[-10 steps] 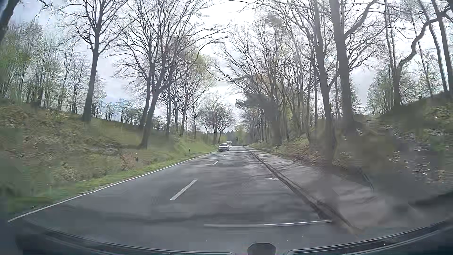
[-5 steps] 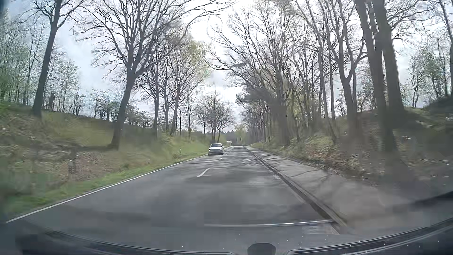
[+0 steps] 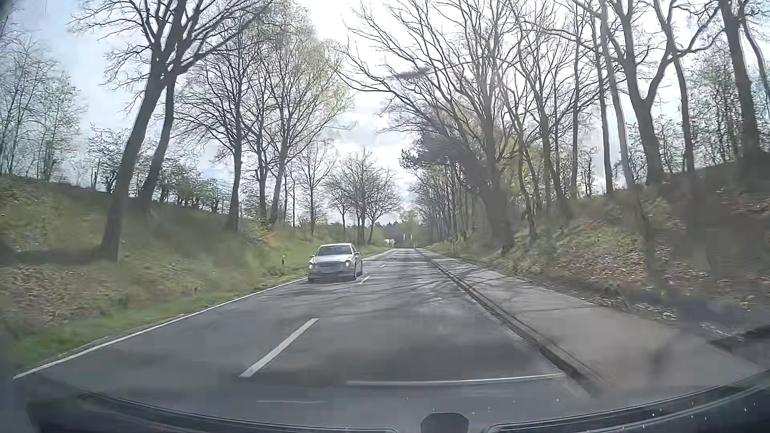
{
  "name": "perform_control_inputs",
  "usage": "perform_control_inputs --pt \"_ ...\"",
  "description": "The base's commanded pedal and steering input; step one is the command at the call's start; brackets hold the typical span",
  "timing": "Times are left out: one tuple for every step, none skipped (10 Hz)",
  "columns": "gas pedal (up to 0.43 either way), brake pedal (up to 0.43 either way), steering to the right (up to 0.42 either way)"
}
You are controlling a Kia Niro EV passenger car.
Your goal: Follow the waypoints while adhering to traffic rules and regulations
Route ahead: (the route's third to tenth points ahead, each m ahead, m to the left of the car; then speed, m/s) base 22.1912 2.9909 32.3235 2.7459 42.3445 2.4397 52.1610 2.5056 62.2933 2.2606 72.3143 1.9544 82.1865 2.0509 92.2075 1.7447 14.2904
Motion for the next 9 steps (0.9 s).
perform_control_inputs --pt "0.197 0.000 -0.003" --pt "0.197 0.000 -0.003" --pt "0.197 0.000 -0.003" --pt "0.189 0.000 -0.003" --pt "0.177 0.000 -0.003" --pt "0.177 0.000 -0.003" --pt "0.177 0.000 -0.003" --pt "0.177 0.000 -0.003" --pt "0.177 0.000 -0.003"
